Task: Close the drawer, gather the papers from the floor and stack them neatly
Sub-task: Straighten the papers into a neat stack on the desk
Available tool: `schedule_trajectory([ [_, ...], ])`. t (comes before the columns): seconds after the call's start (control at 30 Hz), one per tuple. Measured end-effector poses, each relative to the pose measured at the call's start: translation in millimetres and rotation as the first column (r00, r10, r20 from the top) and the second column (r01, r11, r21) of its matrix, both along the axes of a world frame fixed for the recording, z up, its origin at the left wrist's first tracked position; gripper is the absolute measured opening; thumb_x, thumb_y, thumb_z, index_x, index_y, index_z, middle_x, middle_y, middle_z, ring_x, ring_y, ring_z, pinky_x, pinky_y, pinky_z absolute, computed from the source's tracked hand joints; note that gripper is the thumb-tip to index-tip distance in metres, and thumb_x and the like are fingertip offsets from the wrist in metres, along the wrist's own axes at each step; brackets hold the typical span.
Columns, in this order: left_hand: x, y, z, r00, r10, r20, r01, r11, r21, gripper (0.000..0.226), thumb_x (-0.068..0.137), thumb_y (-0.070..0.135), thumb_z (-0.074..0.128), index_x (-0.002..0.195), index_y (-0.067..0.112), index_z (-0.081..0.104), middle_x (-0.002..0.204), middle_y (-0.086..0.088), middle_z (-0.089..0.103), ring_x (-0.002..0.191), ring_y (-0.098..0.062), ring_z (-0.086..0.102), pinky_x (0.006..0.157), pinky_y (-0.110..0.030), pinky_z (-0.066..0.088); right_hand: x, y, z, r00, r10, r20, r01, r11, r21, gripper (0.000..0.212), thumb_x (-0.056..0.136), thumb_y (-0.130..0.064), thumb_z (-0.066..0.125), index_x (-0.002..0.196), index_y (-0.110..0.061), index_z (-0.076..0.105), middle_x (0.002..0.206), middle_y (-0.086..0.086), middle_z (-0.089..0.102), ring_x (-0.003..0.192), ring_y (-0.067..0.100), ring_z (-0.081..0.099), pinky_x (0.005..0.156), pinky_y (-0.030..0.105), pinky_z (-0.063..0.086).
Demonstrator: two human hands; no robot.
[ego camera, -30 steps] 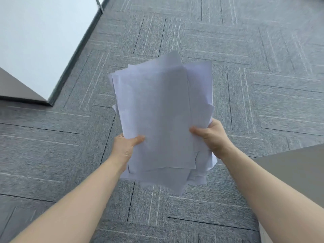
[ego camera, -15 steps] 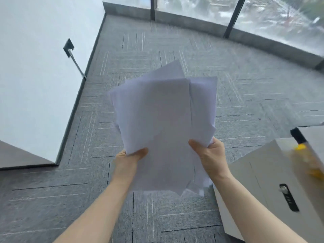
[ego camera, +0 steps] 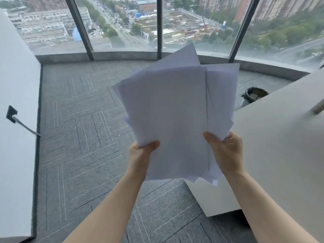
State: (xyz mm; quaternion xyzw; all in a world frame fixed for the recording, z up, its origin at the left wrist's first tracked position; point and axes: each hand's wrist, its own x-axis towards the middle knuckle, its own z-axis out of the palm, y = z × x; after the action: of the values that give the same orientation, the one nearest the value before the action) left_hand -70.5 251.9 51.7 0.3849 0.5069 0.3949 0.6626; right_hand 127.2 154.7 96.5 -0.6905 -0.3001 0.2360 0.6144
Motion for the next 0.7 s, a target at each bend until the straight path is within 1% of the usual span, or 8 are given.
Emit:
schedule_trajectory([
  [0.1,51.4,-13.6,22.8,0.996,-0.094,0.008,0.094,0.995,0.027,0.022,0.06,0.017,0.082,0.079,0.016,0.072,0.073,0.001,0.075,0.069,-0.022,0.068,0.071,-0.037,0.054,34.1,-36.4,26.5,0.991,-0.129,-0.02,0.129,0.992,0.003,0.016,0.081,-0.011,0.074,0.068,-0.01,0.064,0.061,-0.012,0.066,0.058,0.009,0.059,0.056,0.024,0.049],
  [0.2,105.2,-35.6,41.9,0.98,-0.197,0.011,0.197,0.979,0.05,0.023,0.058,0.022,0.081,0.079,0.016,0.072,0.073,0.002,0.075,0.07,-0.023,0.067,0.072,-0.04,0.053,71.9,-76.0,48.5,0.969,-0.248,-0.001,0.248,0.969,0.012,0.011,0.081,-0.011,0.074,0.073,-0.009,0.066,0.062,-0.012,0.067,0.057,0.006,0.06,0.053,0.02,0.05],
  [0.23,122.9,-43.9,46.9,0.973,-0.23,0.001,0.229,0.972,0.055,0.027,0.058,0.024,0.081,0.082,0.014,0.073,0.076,0.0,0.075,0.072,-0.024,0.067,0.074,-0.042,0.054,83.9,-89.7,55.8,0.958,-0.286,0.004,0.286,0.958,0.015,0.011,0.081,-0.011,0.073,0.075,-0.006,0.065,0.065,-0.007,0.067,0.057,0.008,0.06,0.054,0.021,0.049],
  [0.3,157.6,-61.8,56.1,0.956,-0.294,-0.01,0.293,0.953,0.073,0.032,0.058,0.025,0.081,0.086,0.012,0.074,0.08,-0.003,0.075,0.076,-0.027,0.068,0.079,-0.047,0.055,108.0,-119.1,66.4,0.935,-0.353,0.022,0.353,0.935,0.023,0.017,0.082,-0.009,0.072,0.074,-0.001,0.061,0.065,0.001,0.061,0.051,0.006,0.053,0.047,0.016,0.043],
  [0.4,207.5,-90.0,64.9,0.918,-0.394,-0.054,0.397,0.913,0.092,0.025,0.057,0.027,0.082,0.078,0.015,0.075,0.079,-0.001,0.076,0.082,-0.03,0.069,0.08,-0.046,0.054,141.9,-162.9,75.4,0.901,-0.433,0.04,0.432,0.902,0.018,0.02,0.082,-0.011,0.073,0.072,0.0,0.059,0.063,0.004,0.059,0.048,0.007,0.049,0.043,0.016,0.038],
  [0.5,252.4,-124.0,73.3,0.88,-0.467,-0.083,0.474,0.873,0.113,0.019,0.056,0.027,0.079,0.07,0.016,0.073,0.068,0.006,0.073,0.075,-0.024,0.066,0.074,-0.038,0.051,172.6,-204.8,83.8,0.862,-0.505,0.043,0.505,0.863,0.019,0.02,0.082,-0.012,0.073,0.07,-0.002,0.059,0.061,0.002,0.058,0.049,0.008,0.049,0.042,0.014,0.036],
  [0.6,291.6,-158.1,78.7,0.848,-0.528,-0.049,0.53,0.84,0.118,0.019,0.058,0.024,0.075,0.075,0.015,0.073,0.067,0.007,0.074,0.069,-0.018,0.067,0.067,-0.031,0.051,201.3,-240.6,88.4,0.832,-0.554,0.028,0.552,0.832,0.044,0.019,0.082,-0.009,0.072,0.067,-0.013,0.062,0.055,-0.008,0.061,0.045,-0.002,0.051,0.041,0.01,0.037],
  [0.7,327.7,-187.3,78.9,0.841,-0.542,-0.006,0.539,0.836,0.098,0.023,0.058,0.021,0.074,0.08,0.016,0.071,0.064,0.009,0.073,0.065,-0.016,0.067,0.06,-0.027,0.052,224.5,-270.1,87.6,0.808,-0.589,-0.001,0.588,0.806,0.069,0.024,0.082,-0.006,0.072,0.063,-0.015,0.06,0.05,-0.012,0.059,0.044,-0.001,0.049,0.042,0.011,0.037],
])
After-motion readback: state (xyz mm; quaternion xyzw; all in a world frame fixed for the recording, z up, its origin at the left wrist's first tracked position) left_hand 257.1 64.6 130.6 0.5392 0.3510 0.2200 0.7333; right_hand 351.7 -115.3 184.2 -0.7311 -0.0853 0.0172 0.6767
